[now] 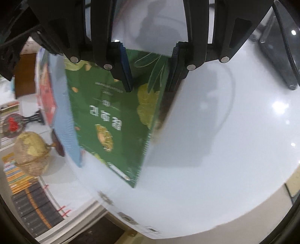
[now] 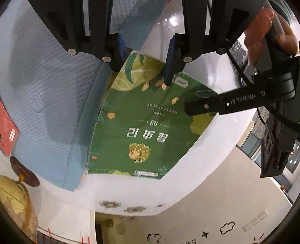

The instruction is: Organize books

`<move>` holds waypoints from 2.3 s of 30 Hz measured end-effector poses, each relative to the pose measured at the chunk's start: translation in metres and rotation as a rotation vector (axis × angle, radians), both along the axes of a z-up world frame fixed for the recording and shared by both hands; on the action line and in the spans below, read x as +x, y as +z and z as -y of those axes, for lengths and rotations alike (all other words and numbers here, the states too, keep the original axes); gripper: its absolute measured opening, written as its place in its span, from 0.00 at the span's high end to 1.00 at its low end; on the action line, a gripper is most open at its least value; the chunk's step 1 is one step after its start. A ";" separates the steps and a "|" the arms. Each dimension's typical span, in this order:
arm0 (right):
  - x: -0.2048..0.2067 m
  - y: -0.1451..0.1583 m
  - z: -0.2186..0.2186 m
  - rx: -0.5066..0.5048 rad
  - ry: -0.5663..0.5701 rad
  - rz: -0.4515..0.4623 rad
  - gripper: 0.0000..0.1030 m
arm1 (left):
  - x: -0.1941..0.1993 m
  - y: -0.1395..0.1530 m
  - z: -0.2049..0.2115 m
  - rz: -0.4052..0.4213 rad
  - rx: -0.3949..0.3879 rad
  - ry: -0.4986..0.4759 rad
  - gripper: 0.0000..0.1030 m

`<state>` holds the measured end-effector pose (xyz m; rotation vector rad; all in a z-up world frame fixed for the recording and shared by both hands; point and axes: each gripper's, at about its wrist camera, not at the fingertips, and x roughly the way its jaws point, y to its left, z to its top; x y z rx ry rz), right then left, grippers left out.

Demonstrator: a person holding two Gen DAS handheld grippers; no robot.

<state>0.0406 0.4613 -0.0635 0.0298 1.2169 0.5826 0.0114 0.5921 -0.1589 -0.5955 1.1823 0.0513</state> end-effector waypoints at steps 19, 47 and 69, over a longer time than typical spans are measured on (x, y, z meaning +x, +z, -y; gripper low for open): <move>-0.060 0.032 0.187 -0.033 0.007 0.067 0.55 | -0.037 0.076 0.128 0.145 0.162 -0.042 0.68; -0.145 0.060 0.739 0.049 -0.484 0.149 0.27 | -0.152 0.138 0.650 0.209 0.131 -0.386 0.51; -0.102 0.020 0.753 0.091 -0.142 0.067 0.16 | -0.151 0.082 0.685 0.066 0.071 -0.097 0.51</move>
